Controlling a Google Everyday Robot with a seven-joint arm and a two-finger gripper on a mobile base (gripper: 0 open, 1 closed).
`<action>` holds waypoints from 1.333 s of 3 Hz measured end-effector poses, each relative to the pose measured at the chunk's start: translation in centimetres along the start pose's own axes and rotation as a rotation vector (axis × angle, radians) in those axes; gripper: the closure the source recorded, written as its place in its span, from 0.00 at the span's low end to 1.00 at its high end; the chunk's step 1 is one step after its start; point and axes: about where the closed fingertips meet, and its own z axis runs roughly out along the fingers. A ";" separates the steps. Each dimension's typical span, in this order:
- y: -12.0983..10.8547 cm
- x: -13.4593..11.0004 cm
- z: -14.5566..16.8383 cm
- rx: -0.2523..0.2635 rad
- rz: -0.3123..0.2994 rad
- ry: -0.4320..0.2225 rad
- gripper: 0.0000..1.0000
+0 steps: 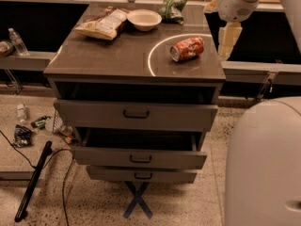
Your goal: Move coke can near paper bowl
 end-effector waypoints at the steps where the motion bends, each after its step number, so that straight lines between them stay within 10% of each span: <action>1: -1.3 -1.0 1.1 0.004 -0.057 -0.009 0.00; 4: -4.3 -3.3 8.3 -0.063 -0.199 -0.004 0.03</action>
Offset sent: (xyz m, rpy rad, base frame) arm 0.0554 0.0333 -0.0019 -0.1137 0.0191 0.1892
